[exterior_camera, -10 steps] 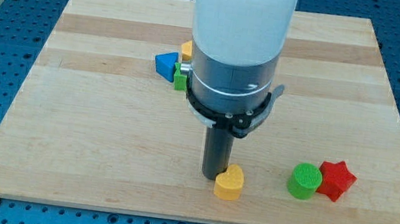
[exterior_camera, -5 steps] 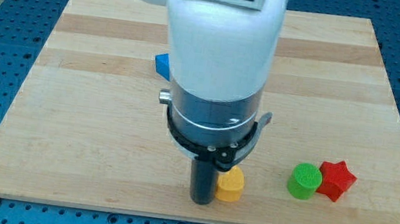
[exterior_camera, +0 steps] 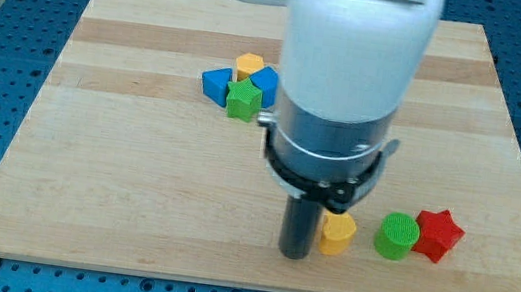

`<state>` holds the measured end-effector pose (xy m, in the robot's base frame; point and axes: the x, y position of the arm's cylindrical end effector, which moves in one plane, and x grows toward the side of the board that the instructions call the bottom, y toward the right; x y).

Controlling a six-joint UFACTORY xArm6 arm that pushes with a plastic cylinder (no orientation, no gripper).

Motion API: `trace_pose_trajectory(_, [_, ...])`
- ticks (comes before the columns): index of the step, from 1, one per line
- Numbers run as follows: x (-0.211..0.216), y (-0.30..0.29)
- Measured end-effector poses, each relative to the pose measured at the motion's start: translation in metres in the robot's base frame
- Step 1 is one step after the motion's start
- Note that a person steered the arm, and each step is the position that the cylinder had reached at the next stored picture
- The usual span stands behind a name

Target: Slide the yellow heart to the left of the green circle

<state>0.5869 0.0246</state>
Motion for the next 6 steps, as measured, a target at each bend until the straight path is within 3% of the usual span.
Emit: trace_pose_trajectory(6, [-0.016, 0.045])
